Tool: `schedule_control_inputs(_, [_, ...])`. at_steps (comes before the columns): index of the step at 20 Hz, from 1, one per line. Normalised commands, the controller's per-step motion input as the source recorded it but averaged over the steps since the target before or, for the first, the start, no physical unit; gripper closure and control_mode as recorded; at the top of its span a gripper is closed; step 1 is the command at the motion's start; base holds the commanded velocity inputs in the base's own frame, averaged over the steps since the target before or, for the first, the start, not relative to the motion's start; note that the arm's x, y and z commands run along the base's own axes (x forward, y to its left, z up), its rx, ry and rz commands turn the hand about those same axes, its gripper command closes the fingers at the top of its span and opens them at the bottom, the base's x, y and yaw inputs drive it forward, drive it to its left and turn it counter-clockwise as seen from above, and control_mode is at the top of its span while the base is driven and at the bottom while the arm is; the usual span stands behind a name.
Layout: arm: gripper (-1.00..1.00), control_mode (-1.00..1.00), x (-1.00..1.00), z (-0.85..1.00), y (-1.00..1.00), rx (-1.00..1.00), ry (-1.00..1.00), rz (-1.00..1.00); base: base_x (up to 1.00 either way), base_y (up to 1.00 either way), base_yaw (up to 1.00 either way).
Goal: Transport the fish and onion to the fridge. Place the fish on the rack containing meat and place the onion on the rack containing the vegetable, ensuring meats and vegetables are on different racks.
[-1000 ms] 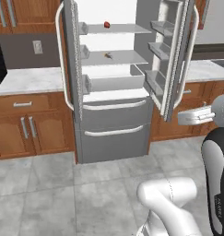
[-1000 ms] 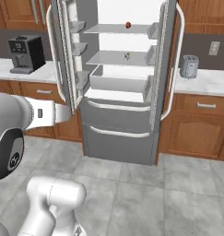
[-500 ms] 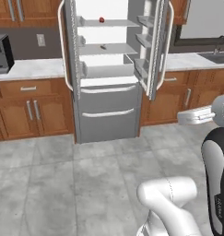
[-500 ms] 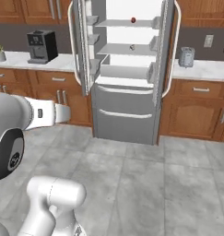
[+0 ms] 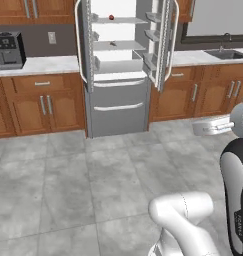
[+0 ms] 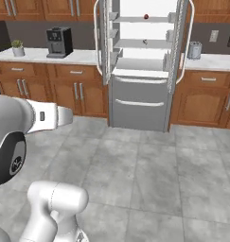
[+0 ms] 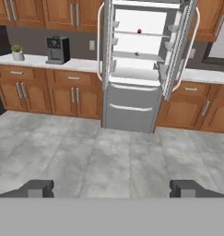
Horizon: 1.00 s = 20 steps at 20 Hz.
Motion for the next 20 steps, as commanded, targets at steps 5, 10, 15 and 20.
schedule_control_inputs(5, [-1.0, 1.0, 0.0, 0.0, 0.0, 0.0, 0.0, 0.0, -1.0, 0.09, -0.09])
schedule_control_inputs(10, [-1.0, 1.0, 0.0, 0.0, 0.0, 0.0, 0.0, 0.0, -1.0, 0.0, -0.08])
schedule_control_inputs(15, [-1.0, 1.0, 0.0, 0.0, 0.0, 0.0, 0.0, 0.0, -1.0, 0.0, -0.04])
schedule_control_inputs(20, [-1.0, 1.0, 0.0, 0.0, 0.0, 0.0, 0.0, 0.0, -1.0, -0.11, 0.0])
